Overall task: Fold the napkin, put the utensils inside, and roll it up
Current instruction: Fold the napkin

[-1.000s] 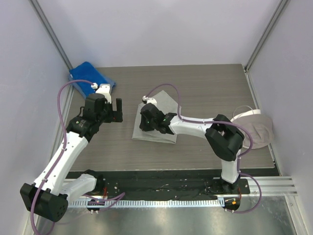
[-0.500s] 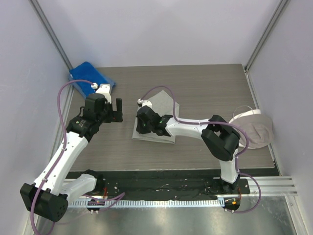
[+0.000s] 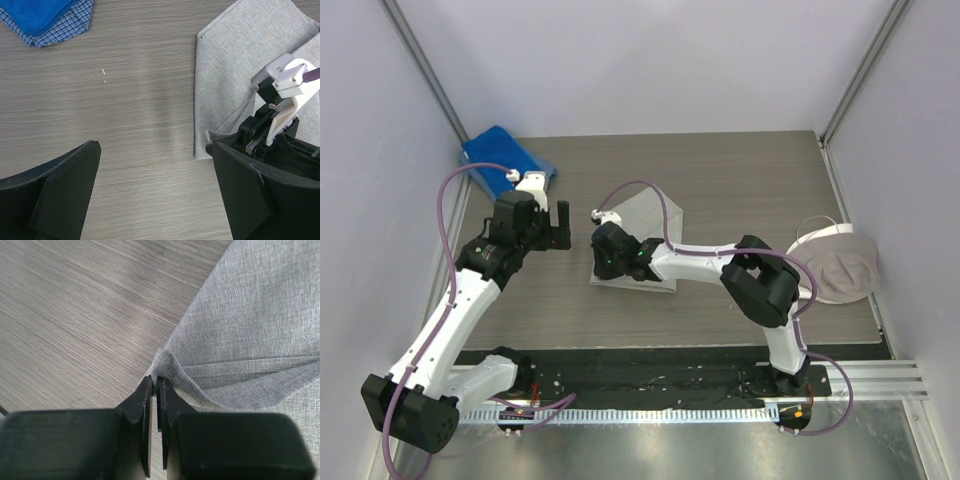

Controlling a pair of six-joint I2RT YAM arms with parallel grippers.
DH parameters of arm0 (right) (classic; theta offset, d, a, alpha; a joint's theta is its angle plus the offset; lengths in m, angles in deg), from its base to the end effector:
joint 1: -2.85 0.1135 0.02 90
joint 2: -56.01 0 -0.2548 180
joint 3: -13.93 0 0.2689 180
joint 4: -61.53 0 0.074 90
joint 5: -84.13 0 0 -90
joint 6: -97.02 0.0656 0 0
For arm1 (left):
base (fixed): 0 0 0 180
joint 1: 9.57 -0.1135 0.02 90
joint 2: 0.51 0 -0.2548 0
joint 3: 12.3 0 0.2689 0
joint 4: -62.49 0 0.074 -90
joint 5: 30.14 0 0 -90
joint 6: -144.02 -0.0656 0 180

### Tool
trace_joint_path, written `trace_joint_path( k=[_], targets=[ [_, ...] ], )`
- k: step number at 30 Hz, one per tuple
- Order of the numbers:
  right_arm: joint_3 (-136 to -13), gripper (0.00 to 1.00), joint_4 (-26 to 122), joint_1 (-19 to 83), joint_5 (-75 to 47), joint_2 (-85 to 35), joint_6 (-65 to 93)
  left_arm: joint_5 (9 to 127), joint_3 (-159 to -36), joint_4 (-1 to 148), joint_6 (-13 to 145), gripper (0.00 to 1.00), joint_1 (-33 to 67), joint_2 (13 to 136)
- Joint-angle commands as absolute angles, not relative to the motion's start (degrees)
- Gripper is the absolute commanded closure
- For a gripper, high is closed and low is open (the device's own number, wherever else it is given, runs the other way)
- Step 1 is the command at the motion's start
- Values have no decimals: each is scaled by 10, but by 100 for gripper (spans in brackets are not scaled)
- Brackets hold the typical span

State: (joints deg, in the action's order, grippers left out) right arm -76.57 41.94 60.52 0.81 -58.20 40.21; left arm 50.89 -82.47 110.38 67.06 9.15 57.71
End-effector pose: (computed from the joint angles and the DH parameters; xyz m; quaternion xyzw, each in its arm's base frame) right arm 0.2589 0.3947 0.1423 -0.1717 0.9006 0.2443 0.3158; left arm 0.2507 -0.0742 0.3043 0.0085 0.8887 -0.0570 0.4548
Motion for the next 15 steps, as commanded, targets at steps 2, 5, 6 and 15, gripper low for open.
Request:
trace_joint_path(
  k=[2,5,6,15],
  targets=[
    [-793,63,420,609,-4,-567,380,511,-825,1089,667,0,88,576],
    [-788,50,429,609,-19,-531,358,512,-825,1090,669,0,87,581],
    [-784,42,434,609,-30,-518,351,513,-826,1092,670,0,87,585],
    [-694,29,371,588,20,-387,340,576,-807,1089,780,0,87,608]
  ],
)
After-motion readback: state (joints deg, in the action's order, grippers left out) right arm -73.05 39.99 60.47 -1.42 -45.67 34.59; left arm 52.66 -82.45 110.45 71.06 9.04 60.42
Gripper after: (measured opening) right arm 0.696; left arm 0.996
